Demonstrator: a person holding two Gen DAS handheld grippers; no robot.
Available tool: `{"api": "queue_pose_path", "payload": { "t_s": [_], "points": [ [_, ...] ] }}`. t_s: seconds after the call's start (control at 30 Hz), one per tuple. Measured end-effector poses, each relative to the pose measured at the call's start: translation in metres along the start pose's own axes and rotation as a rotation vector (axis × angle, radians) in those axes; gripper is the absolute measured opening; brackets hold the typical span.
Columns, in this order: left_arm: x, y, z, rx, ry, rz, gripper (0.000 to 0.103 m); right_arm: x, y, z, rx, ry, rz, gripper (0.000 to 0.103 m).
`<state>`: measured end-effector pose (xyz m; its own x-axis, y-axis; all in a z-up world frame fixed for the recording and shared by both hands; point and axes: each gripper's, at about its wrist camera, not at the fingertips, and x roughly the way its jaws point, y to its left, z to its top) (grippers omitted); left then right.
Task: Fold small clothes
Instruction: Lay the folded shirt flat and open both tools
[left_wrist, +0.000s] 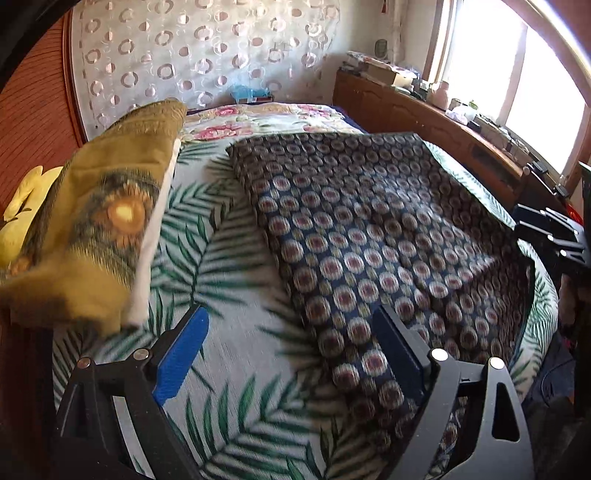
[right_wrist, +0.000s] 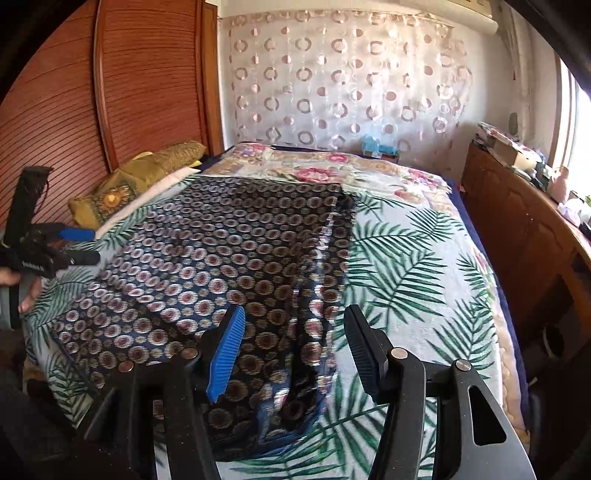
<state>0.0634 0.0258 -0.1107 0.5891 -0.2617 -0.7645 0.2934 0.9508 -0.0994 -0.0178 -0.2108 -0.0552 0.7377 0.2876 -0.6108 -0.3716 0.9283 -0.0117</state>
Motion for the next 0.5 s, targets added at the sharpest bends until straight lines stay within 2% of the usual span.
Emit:
{"api": "queue_pose_path", "payload": {
  "t_s": [0.3,0.4,0.5],
  "points": [
    [-0.014,-0.012,-0.033,-0.016,0.030,-0.043,0.090,-0.001,0.026,-0.003,-0.025,-0.002,0.058,0.058],
    [-0.017,-0.016,-0.042,-0.025,0.034,-0.068,0.079,0.001,0.034,-0.004,-0.030,0.007,0.082,0.058],
    [-0.018,-0.018,-0.050,-0.034,0.044,-0.086,0.063,0.001,0.038,-0.006,-0.037,0.021,0.101,0.058]
  ]
}}
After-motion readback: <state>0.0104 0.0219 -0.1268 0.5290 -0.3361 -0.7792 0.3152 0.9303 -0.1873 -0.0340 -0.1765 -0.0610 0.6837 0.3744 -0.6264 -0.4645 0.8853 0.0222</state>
